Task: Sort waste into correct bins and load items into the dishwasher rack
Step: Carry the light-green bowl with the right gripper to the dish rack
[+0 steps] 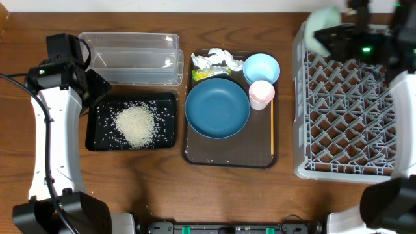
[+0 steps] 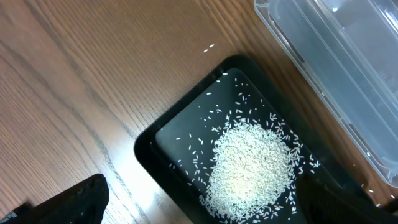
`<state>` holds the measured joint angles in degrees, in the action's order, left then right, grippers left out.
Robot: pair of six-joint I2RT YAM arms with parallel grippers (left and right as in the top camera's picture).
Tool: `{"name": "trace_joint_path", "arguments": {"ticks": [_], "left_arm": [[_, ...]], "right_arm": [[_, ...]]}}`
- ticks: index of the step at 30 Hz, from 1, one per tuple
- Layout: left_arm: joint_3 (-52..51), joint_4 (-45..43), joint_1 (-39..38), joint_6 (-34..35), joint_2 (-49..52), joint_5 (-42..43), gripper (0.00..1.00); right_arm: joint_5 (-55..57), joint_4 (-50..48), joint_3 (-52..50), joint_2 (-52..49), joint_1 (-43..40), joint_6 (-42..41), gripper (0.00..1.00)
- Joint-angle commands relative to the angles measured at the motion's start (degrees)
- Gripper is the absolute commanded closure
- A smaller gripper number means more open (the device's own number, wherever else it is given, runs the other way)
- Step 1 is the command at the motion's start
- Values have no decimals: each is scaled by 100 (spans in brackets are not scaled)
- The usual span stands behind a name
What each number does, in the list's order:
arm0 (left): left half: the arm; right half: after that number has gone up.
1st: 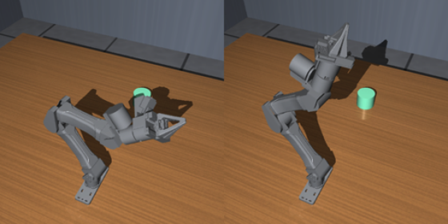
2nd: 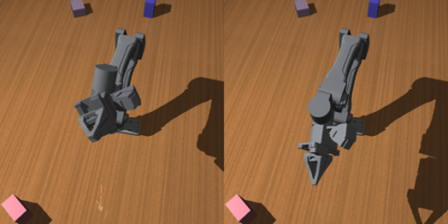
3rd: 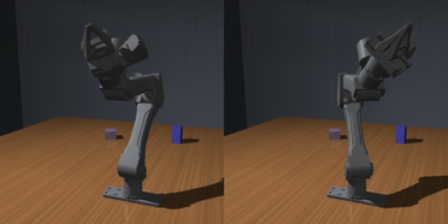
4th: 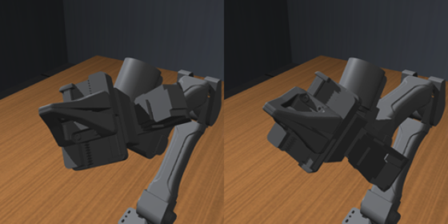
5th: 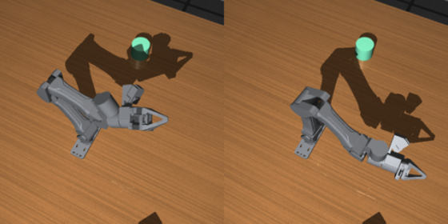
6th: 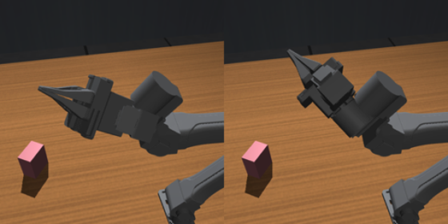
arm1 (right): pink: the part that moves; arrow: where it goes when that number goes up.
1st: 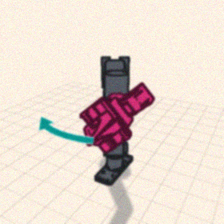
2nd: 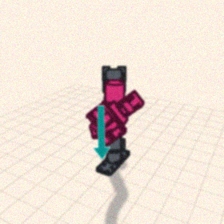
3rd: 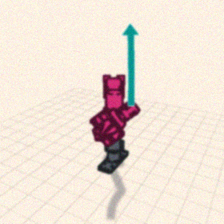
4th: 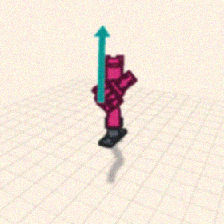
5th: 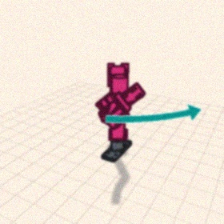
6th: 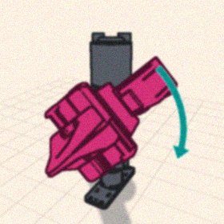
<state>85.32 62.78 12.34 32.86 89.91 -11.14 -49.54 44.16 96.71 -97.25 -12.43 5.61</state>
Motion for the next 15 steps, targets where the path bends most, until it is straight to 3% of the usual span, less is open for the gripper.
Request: {"name": "trace_joint_path", "arguments": {"ticks": [1,5,9,12,15], "left_arm": [[116,17,20,46,20,-94,3],[116,17,20,46,20,-94,3],[116,17,20,46,20,-94,3],[116,17,20,46,20,-94,2],[116,17,20,46,20,-94,3]], "right_arm": [[-713,-118,63,-339,-474,310,99],[-1239,-492,63,-785,-857,330,99],[-2660,-1335,63,-1438,-1152,295,99],[-3499,-2085,63,-1956,-1342,-39,99],[-3558,-2680,63,-2398,-1456,-616,99]]}}
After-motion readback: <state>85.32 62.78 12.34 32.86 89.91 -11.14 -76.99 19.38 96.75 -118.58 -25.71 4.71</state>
